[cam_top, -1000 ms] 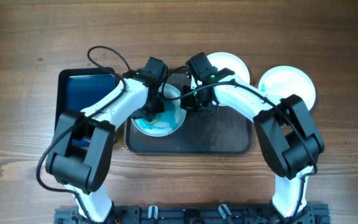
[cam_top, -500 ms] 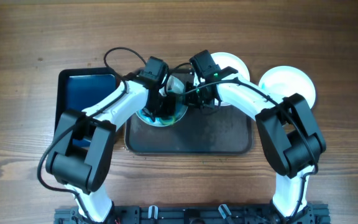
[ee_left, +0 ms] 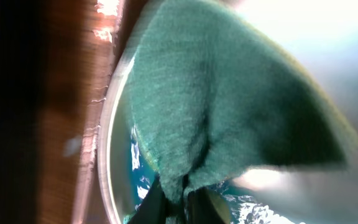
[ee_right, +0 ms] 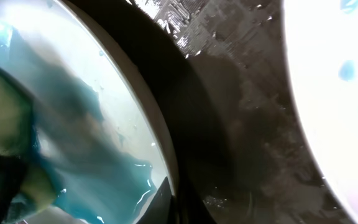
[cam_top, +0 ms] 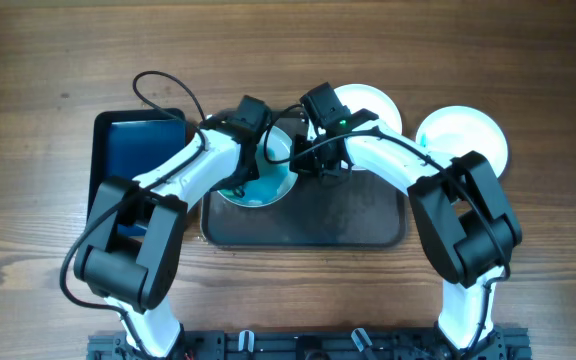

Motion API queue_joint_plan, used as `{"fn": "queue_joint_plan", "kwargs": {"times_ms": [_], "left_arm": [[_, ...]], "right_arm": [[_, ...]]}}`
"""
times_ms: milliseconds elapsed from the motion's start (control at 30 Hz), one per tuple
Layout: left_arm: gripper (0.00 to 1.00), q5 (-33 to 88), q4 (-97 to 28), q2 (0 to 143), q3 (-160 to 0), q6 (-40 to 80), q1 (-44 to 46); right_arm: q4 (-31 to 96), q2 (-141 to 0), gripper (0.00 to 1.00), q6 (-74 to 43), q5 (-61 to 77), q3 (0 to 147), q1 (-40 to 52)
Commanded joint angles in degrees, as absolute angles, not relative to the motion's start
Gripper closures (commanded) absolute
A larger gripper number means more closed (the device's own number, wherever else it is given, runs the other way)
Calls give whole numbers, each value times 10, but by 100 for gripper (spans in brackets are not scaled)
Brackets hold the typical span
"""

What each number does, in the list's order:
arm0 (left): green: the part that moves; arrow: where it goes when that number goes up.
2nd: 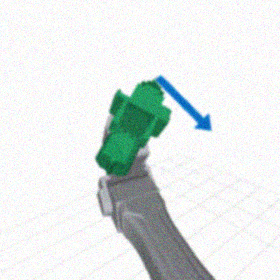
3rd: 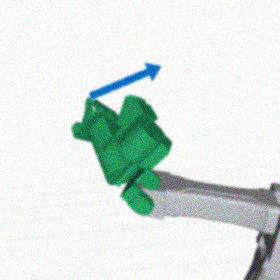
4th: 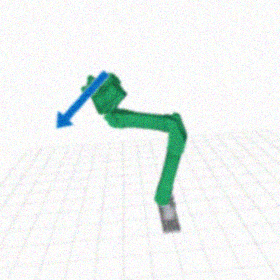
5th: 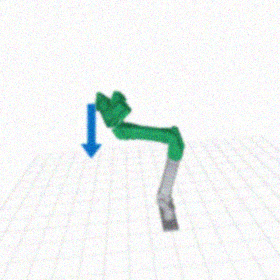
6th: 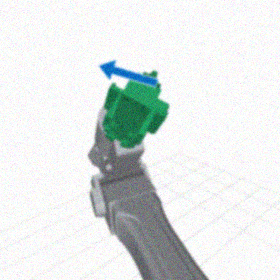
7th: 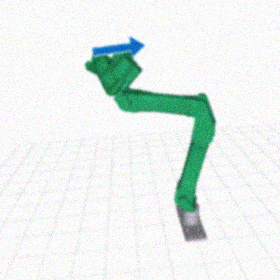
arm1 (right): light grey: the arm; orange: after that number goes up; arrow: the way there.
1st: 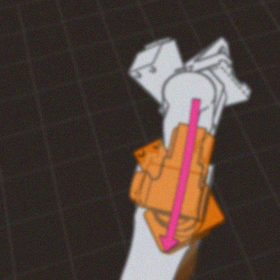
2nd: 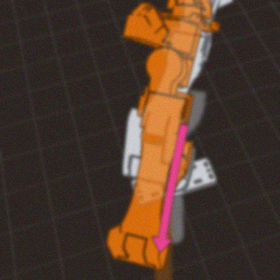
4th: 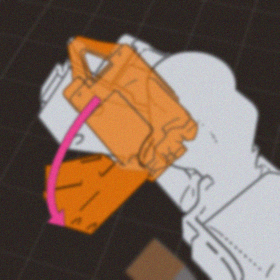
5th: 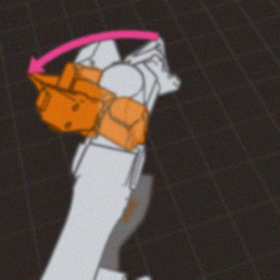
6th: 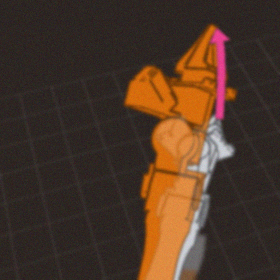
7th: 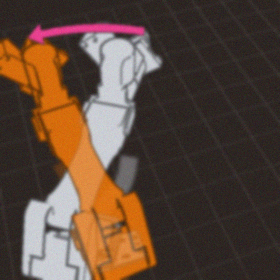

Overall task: Clean dirty plates on tray and stack at the side
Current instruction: 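Scrub the plate's blue mark with the sponge in the left gripper, then lift the sponge away and raise the plate with the right gripper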

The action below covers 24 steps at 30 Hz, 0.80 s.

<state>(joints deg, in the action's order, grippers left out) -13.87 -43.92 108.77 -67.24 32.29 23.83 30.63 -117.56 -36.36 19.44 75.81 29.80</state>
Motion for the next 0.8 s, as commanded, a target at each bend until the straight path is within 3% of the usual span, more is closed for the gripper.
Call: {"fn": "queue_joint_plan", "kwargs": {"times_ms": [0,67,267,533,633,767], "left_arm": [[96,156,-346,1103,-664,188,235],[96,172,-290,1103,-664,180,235],[96,5,-219,1101,-668,246,234],[96,-3,-420,1032,-800,247,139],[96,15,-434,990,-823,247,86],[96,68,-437,962,-823,247,42]], "right_arm": [[307,-1186,96,-360,194,765,294],[307,-1186,96,-360,194,765,294],[310,-1186,96,-360,194,765,294],[310,-1185,96,-340,211,766,294],[314,-1168,96,-294,201,777,304],[375,-1114,96,-252,25,802,333]]}}
